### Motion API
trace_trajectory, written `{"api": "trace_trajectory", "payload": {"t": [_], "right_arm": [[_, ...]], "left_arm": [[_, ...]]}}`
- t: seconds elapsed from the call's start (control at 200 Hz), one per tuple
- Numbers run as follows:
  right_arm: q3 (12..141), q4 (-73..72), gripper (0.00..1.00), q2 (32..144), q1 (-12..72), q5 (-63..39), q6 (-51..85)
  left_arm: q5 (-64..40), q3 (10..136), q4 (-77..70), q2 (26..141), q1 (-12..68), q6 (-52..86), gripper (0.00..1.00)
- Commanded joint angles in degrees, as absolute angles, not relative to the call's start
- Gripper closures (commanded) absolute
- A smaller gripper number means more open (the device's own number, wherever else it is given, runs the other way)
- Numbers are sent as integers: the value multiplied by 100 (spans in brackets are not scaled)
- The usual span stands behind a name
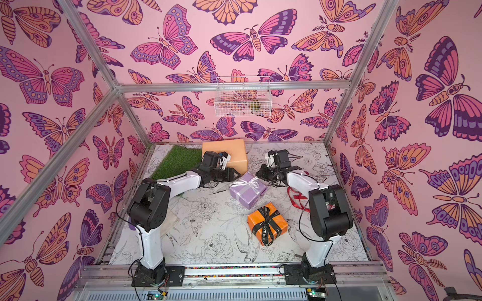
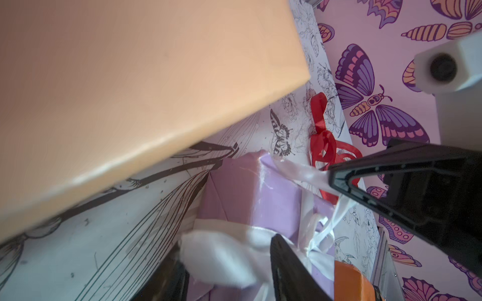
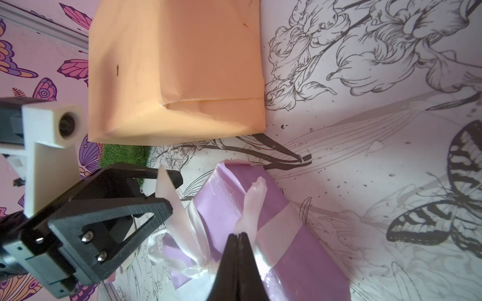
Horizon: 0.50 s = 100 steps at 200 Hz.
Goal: Untie the ribbon bows on the gift boxes
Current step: Untie the ribbon from the gift box.
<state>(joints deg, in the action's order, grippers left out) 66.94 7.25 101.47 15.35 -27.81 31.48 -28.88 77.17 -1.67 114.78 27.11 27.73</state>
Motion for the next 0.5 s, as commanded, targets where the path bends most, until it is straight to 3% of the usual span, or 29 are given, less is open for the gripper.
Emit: {"api": "trace_trajectory", "payload": {"t": [0.0, 0.1, 0.255, 0.496], "right_arm": [[6609, 633, 100, 10081, 1503, -2848, 3176], [6572, 640, 100, 10067, 1510, -2853, 3168], [6566, 682, 100, 10032, 1505, -2822, 3125], [6447, 781, 100, 9878, 1416, -2405, 3194]], "left_arm": [[-2895, 7944, -193, 11624, 2776, 2826, 48], [-2906, 8007, -193, 11690, 2820, 2833, 55], [-2947, 7870, -193, 11599, 2817, 2785, 100], [-2595, 7087, -210, 10804, 2663, 2786, 100]]}}
